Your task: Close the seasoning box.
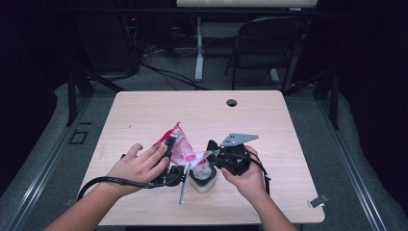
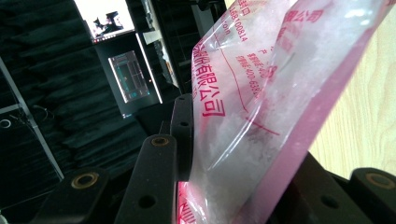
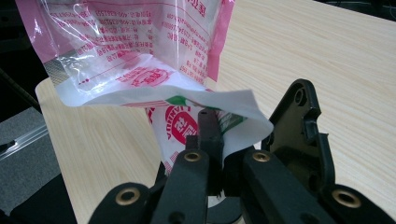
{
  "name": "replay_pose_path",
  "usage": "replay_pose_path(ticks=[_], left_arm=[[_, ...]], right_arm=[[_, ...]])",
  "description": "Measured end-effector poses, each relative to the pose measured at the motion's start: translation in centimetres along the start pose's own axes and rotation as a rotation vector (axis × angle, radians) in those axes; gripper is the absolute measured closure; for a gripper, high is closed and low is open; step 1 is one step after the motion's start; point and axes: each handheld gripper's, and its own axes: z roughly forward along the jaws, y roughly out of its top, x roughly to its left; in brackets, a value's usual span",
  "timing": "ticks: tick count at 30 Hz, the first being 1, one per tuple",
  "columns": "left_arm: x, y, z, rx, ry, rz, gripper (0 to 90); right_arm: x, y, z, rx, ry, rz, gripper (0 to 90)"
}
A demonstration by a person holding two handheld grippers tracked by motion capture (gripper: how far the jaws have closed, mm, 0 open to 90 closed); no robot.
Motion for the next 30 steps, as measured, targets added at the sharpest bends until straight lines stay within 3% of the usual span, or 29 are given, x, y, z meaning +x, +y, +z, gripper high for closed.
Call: replay_pose_path(ticks=[30], left_arm=[[0.27,0.17,-0.15,0.000,-0.003,0.008,73.4]], right_arm=[[0.05,-0.04,0.20,0.007,-0.005,-0.005,90.0]])
